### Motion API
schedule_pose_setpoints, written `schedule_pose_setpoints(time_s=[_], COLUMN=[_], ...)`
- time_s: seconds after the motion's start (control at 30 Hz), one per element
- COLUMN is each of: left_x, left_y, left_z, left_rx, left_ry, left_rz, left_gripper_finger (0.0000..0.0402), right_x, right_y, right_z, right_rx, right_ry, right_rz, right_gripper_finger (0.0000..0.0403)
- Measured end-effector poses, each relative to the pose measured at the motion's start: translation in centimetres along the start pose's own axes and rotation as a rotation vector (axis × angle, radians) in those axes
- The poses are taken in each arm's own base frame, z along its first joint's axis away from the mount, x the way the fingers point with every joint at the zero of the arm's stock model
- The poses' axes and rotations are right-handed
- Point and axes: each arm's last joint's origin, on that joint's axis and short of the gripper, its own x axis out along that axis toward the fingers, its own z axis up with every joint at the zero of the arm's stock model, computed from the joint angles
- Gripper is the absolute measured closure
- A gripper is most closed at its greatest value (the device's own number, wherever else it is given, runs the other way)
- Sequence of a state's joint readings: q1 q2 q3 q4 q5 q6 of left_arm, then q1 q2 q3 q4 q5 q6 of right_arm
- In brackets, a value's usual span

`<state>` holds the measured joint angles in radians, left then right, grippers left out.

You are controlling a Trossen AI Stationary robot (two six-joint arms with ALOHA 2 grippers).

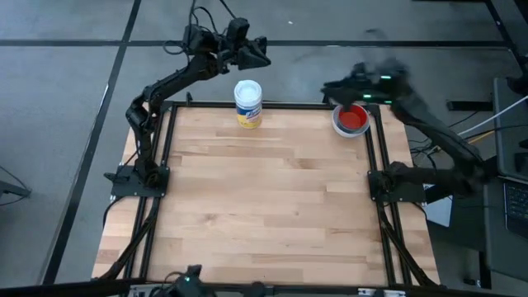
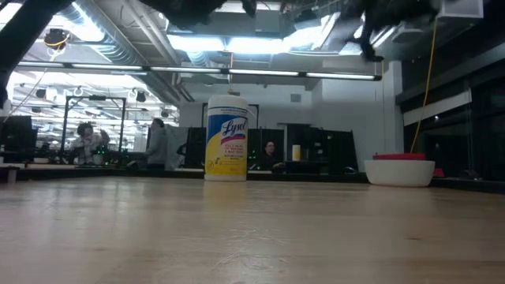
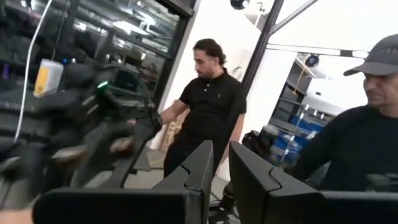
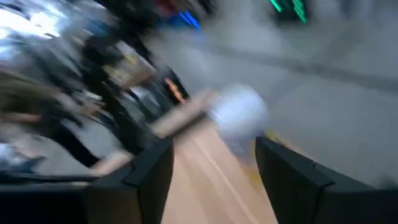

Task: Nest bowls inside each other
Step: Return to Home Position

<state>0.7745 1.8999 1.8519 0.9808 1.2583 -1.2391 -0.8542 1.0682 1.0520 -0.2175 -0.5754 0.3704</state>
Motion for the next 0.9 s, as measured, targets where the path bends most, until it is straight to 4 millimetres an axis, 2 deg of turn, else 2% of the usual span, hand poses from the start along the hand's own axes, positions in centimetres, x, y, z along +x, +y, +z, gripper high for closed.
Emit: schedule_pose_setpoints(time_s=[0.13, 0.27, 0.33, 0.43, 0.53, 0.6, 0.73, 0.9], left_x=[1.0, 2.4, 2.7, 2.0, 1.0, 0.3, -1.4, -4.2], left_y=[-2.7, -5.9, -7.9, -11.6, -16.0, -19.2, -25.9, -32.9], left_z=[1.2, 1.7, 1.7, 0.8, -0.2, -0.1, 0.0, -1.8], left_rx=[0.061, 0.115, 0.141, 0.188, 0.220, 0.235, 0.268, 0.255], left_ry=[0.009, 0.051, 0.067, 0.132, 0.221, 0.223, 0.157, 0.122], left_rz=[-0.001, 0.030, 0.104, 0.306, 0.526, 0.596, 0.725, 0.909], left_gripper_finger=[0.0363, 0.0368, 0.0369, 0.0369, 0.0369, 0.0368, 0.0369, 0.0365], right_x=[-6.3, -12.9, -15.3, -19.1, -22.7, -24.4, -29.3, -33.8], right_y=[6.5, 10.7, 11.8, 13.3, 14.7, 15.2, 16.7, 16.9], right_z=[2.4, 2.1, 1.0, -0.9, -2.9, -4.1, -6.7, -10.0], right_rx=[-0.125, -0.213, -0.191, -0.198, -0.232, -0.236, -0.301, -0.355], right_ry=[-0.155, -0.250, -0.242, -0.267, -0.310, -0.330, -0.463, -0.701], right_rz=[0.216, 0.300, 0.290, 0.264, 0.248, 0.229, 0.201, 0.034], right_gripper_finger=[0.0195, 0.0214, 0.0222, 0.0233, 0.0241, 0.0243, 0.0242, 0.0230])
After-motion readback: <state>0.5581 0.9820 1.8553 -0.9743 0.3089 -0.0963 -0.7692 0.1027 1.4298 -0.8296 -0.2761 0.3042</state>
